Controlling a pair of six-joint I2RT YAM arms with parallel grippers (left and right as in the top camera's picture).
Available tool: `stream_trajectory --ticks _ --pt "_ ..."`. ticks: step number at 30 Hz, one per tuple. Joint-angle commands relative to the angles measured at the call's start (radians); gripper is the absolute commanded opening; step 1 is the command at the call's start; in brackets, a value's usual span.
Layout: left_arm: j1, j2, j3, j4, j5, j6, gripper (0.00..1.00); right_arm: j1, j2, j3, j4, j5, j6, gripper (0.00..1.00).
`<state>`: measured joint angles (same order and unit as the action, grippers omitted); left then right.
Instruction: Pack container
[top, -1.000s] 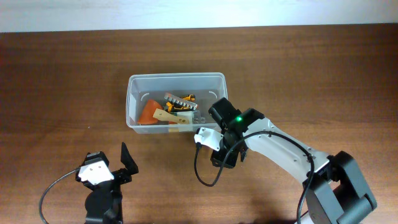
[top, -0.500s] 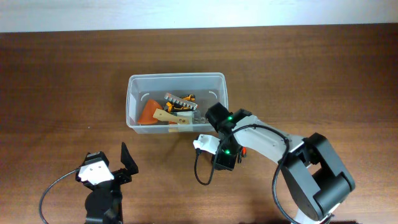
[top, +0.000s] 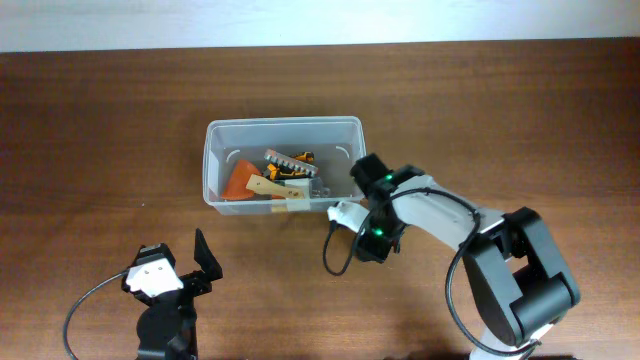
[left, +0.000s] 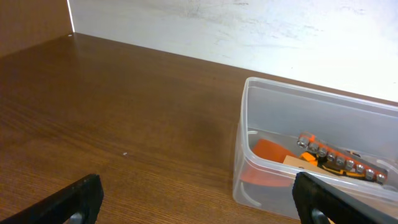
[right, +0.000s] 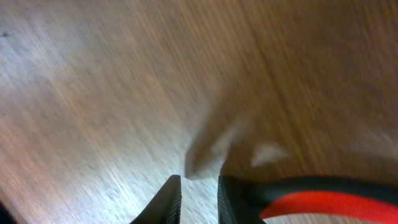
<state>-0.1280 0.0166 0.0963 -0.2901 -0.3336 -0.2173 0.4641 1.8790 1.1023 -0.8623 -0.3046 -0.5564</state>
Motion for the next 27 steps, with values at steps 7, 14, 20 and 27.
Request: stream_trajectory --ticks 7,14,20,27 --pt "-0.003 -0.005 -0.003 -0.002 -0.003 0.009 0.99 -0.094 0.021 -0.006 0.006 0.032 0.038 0.20" --pt "-0.003 -0.005 -0.003 -0.002 -0.003 0.009 0.99 -0.116 0.013 -0.006 -0.004 -0.037 0.041 0.20" --pt "-0.003 -0.005 -0.003 -0.002 -0.003 0.009 0.99 -0.044 -0.020 -0.002 -0.045 -0.063 0.042 0.20" --pt "-0.003 -0.005 -0.003 -0.002 -0.003 0.009 0.99 0.100 -0.101 0.065 -0.108 -0.061 0.080 0.36"
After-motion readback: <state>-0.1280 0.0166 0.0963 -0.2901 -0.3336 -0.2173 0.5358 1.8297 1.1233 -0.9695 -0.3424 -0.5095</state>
